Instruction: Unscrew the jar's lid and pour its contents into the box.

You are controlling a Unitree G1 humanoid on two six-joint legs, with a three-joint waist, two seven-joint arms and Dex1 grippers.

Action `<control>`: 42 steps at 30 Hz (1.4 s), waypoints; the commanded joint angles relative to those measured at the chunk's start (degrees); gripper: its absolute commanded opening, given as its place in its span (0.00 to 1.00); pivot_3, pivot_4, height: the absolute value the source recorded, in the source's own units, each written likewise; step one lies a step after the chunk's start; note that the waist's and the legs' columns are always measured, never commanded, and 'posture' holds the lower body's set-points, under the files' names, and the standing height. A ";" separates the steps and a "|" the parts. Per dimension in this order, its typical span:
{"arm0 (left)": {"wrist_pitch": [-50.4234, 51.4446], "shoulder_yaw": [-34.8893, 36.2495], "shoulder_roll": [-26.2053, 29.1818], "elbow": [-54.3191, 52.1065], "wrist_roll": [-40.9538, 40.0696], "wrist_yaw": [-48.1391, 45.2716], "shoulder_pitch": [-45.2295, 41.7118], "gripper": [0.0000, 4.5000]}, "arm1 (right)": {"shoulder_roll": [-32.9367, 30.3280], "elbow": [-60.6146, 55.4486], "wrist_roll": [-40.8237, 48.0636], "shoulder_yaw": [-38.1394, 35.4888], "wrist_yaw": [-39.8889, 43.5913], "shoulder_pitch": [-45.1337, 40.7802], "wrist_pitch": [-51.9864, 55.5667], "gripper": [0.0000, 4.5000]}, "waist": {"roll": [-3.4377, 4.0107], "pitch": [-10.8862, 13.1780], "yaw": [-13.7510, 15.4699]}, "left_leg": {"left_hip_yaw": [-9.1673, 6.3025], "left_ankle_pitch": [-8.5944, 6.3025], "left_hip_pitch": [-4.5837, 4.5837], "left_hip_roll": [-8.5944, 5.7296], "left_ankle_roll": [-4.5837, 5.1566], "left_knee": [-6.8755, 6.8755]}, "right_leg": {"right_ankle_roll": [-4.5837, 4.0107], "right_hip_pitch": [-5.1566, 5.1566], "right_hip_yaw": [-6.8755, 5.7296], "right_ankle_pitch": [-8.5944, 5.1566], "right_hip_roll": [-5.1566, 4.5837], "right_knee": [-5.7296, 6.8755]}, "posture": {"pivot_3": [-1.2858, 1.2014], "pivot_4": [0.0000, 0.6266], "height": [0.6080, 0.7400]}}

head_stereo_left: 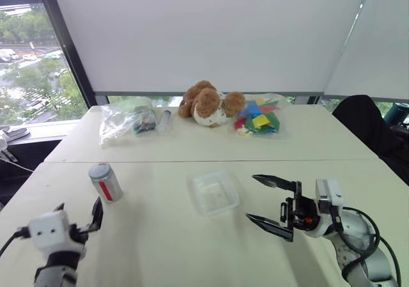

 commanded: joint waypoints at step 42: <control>11.45 -8.01 25.86 10.27 -22.83 -40.24 -24.71 0.48 | -8.46 -17.55 13.20 -1.66 -23.34 -6.54 29.11 1.00 | 0.21 0.10 -0.30 | 0.00 0.02 -0.06 0.02 -0.05 0.00 | -0.09 -0.17 0.04 0.05 -0.02 0.10 | 0.52 0.24 1.00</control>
